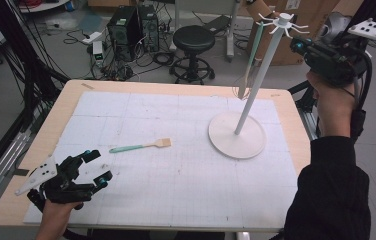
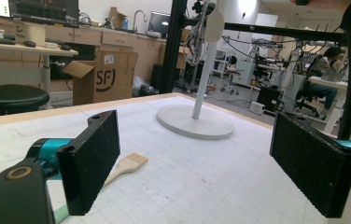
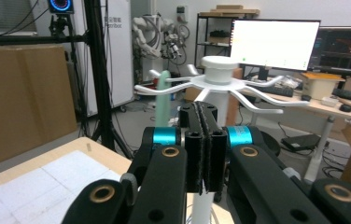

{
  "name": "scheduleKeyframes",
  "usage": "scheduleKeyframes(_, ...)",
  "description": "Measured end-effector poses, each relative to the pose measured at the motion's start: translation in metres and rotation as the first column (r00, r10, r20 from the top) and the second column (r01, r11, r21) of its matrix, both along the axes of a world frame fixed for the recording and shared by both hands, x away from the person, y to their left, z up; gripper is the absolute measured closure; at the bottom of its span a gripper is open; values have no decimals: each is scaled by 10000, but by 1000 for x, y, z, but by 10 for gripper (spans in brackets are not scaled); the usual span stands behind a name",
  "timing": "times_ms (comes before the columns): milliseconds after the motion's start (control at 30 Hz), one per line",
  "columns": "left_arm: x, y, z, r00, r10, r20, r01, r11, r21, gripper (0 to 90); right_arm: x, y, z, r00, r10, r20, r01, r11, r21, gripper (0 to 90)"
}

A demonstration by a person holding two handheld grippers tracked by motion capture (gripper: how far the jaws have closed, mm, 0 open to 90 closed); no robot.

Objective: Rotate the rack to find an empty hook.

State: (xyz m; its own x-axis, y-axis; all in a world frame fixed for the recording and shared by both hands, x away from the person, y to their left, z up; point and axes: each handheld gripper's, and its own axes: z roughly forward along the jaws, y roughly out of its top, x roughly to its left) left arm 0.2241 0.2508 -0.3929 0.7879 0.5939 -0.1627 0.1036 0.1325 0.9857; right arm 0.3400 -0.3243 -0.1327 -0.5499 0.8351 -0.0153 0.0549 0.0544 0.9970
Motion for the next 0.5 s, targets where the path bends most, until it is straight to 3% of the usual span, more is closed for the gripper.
scheduleKeyframes(500,-1,2,-2,10000,39,-58,-40,10000,-74,165,1,15,-1,9989,466,57,-466,9989,-21,893)
